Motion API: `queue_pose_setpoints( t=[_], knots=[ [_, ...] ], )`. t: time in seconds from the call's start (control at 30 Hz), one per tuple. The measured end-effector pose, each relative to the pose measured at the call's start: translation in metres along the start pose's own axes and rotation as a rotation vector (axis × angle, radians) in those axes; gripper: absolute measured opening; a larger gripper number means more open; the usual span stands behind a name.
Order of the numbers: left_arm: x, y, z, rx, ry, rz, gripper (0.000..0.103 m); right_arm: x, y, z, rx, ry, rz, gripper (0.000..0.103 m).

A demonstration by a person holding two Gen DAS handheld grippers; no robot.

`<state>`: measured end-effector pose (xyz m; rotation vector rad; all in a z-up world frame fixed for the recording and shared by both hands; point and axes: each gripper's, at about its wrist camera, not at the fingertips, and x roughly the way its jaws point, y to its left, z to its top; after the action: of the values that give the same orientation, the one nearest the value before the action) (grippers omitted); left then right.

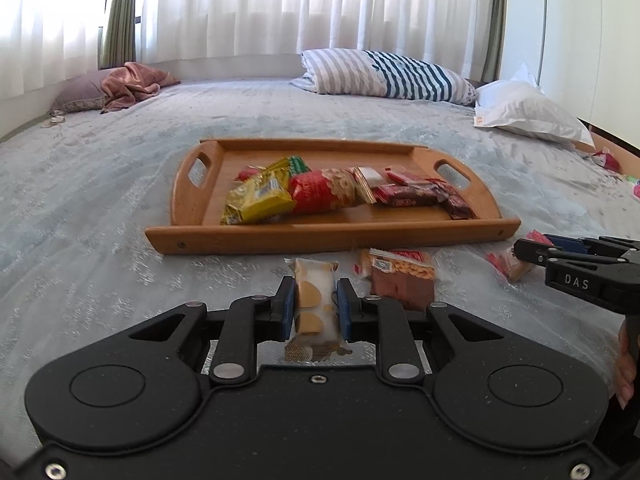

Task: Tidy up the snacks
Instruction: 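Grasp the cookie packet with left tool while right tool grasps the red-white candy packet, then carry the cookie packet over the tray while right tool carries the candy packet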

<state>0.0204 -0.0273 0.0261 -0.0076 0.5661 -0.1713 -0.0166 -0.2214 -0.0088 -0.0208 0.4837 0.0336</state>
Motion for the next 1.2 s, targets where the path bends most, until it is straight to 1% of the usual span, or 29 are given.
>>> queue_pose_setpoints(
  t=[0.03, 0.07, 0.1, 0.13, 0.23, 0.43, 0.47, 0.5, 0.53, 0.57, 0.67, 0.8, 1.03, 1.13, 1.2],
  knots=[
    [0.000, 0.001, 0.001, -0.002, -0.001, 0.004, 0.021, 0.002, 0.000, 0.000, 0.001, 0.008, -0.003, 0.043],
    [-0.001, 0.002, 0.001, -0.005, -0.001, 0.007, 0.021, 0.003, 0.000, 0.000, -0.002, 0.016, -0.006, 0.052],
    [-0.001, 0.003, 0.002, -0.009, 0.000, 0.006, 0.021, 0.005, 0.000, -0.001, -0.008, 0.024, -0.008, 0.056],
    [-0.001, 0.004, 0.002, -0.014, 0.002, 0.006, 0.021, 0.006, 0.002, -0.003, -0.013, 0.028, -0.012, 0.065],
    [0.000, 0.006, 0.002, -0.022, 0.007, 0.007, 0.021, 0.010, 0.004, -0.006, -0.023, 0.044, -0.017, 0.070],
    [-0.001, 0.006, 0.001, -0.023, 0.006, 0.007, 0.021, 0.017, 0.009, -0.005, -0.052, 0.080, -0.019, 0.074],
    [-0.001, 0.006, 0.001, -0.023, 0.006, 0.007, 0.021, 0.019, 0.010, -0.004, -0.051, 0.089, -0.012, 0.073],
    [-0.001, 0.006, 0.001, -0.023, 0.006, 0.007, 0.021, 0.020, 0.010, -0.004, -0.041, 0.090, -0.010, 0.069],
    [-0.002, 0.006, 0.001, -0.024, 0.005, 0.007, 0.021, 0.019, 0.009, -0.004, -0.026, 0.084, -0.007, 0.046],
    [-0.002, 0.006, 0.001, -0.024, 0.006, 0.007, 0.021, 0.017, 0.010, -0.004, -0.020, 0.072, -0.017, 0.039],
    [-0.003, 0.005, 0.003, -0.015, -0.002, 0.008, 0.021, 0.008, 0.015, -0.001, -0.050, 0.022, -0.025, 0.031],
    [-0.004, 0.003, 0.006, -0.009, -0.016, 0.005, 0.021, 0.001, 0.019, 0.007, -0.062, 0.004, -0.010, 0.027],
    [-0.002, 0.001, 0.008, -0.014, -0.019, -0.012, 0.020, 0.000, 0.019, 0.008, -0.066, 0.007, -0.009, 0.026],
    [-0.002, 0.001, 0.009, -0.012, -0.021, -0.013, 0.020, -0.003, 0.018, 0.010, -0.052, -0.010, -0.007, 0.025],
    [-0.001, 0.001, 0.010, -0.009, -0.024, -0.013, 0.020, -0.007, 0.018, 0.012, -0.039, -0.038, -0.013, 0.025]
  ],
)
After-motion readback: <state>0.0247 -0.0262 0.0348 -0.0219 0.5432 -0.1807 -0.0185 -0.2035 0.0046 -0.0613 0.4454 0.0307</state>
